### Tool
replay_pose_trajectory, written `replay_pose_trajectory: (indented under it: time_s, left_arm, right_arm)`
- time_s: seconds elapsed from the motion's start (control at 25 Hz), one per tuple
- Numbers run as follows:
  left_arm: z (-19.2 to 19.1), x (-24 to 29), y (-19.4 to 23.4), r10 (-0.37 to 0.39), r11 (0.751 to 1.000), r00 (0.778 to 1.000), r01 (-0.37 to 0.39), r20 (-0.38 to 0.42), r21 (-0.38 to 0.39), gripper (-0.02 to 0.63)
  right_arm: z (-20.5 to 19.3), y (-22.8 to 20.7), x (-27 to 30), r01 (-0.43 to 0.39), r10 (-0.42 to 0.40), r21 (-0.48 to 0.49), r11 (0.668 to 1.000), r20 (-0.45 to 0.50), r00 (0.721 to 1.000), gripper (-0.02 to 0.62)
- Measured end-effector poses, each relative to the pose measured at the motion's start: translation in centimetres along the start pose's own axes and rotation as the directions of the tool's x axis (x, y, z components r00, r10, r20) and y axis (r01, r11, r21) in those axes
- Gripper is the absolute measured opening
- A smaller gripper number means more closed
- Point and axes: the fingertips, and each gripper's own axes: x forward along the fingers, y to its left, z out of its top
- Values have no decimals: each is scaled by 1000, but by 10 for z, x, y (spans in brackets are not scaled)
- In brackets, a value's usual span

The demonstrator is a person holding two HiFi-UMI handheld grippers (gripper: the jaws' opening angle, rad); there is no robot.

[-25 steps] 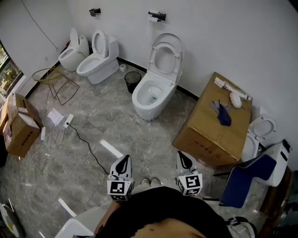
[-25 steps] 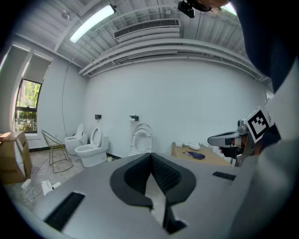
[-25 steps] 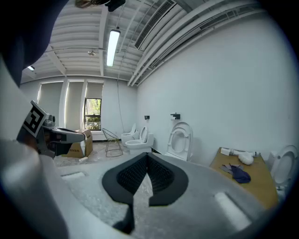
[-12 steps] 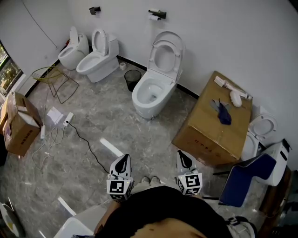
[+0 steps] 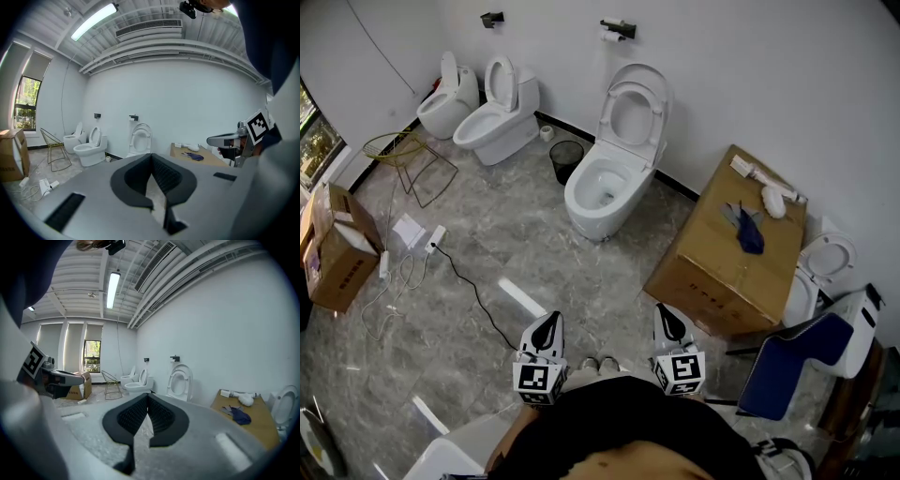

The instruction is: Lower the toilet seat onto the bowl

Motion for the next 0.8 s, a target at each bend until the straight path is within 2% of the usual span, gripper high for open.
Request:
replay_pose_trajectory:
  time_s: [0.16,0.2,0.24,0.28,0.32,0.44,0.56,0.64,0.72,0.8]
  left_arm:
    - [15,-1,3,31,1000,999,-31,35,-1,8]
    - [22,0,3,37,999,998,-36,45,-16,11]
    - [26,1,3,40,999,998,-39,40,-32,51]
    - [26,2,3,41,998,999,-40,28,-42,159]
    - [24,2,5,44,998,999,-43,15,-39,229]
    - [22,1,10,70,997,997,-70,18,-20,296]
    - [32,0,9,86,996,992,-84,95,-25,401]
    - [30,2,4,61,998,991,-58,119,-23,458]
    - [26,7,-1,34,999,995,-30,98,-39,504]
    - [13,13,-3,20,997,1000,-19,22,-77,550]
  right_arm:
    - [2,-2,0,11,-11,0,1000,17,1000,6]
    - [3,-4,0,15,-15,0,1000,20,1000,44]
    - [4,-5,0,17,-17,1,1000,24,1000,58]
    - [5,-5,1,18,-18,4,1000,27,999,96]
    - [6,-4,2,16,-16,10,1000,31,999,143]
    - [5,-3,4,6,-8,37,999,31,999,255]
    - [2,-3,6,1,-3,57,998,22,1000,383]
    - [-1,0,10,-15,14,76,997,12,1000,450]
    - [-5,3,13,-29,30,87,996,-9,1000,492]
    - [-9,4,15,-30,32,65,997,-36,999,509]
